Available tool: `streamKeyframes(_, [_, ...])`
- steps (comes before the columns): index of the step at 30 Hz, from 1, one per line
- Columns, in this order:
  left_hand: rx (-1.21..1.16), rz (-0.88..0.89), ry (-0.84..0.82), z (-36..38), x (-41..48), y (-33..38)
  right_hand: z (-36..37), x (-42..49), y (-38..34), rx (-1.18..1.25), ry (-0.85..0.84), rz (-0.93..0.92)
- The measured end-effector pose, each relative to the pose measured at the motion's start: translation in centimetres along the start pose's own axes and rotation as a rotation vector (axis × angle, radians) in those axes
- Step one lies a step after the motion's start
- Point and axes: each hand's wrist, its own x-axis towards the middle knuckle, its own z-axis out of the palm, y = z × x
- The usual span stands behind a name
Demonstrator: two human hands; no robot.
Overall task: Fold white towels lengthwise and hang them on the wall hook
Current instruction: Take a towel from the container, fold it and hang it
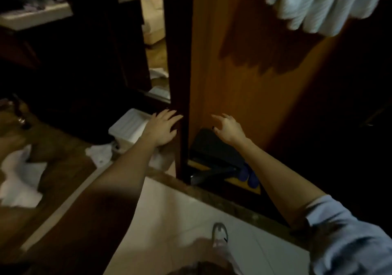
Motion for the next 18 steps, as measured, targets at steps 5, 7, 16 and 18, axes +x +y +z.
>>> streamKeyframes(5, [-0.009, -0.181, -0.066, 3.5, -9.9, -5.0, 7.8, -2.0, -7.1, -0.04, -0.121, -0.088])
streamKeyframes(7, [-0.043, -0.237, -0.07, 4.7, -13.1, -6.8, 10.7, -2.3, -10.1, -0.066, -0.178, -0.142])
streamKeyframes(16, [-0.166, -0.507, -0.026, 8.2, -19.7, -17.2, 19.4, 3.8, -22.1, -0.136, -0.358, -0.362])
streamKeyframes(18, [-0.165, -0.549, -0.043, 9.0, -19.5, -20.6, 21.1, 6.6, -24.5, -0.119, -0.37, -0.397])
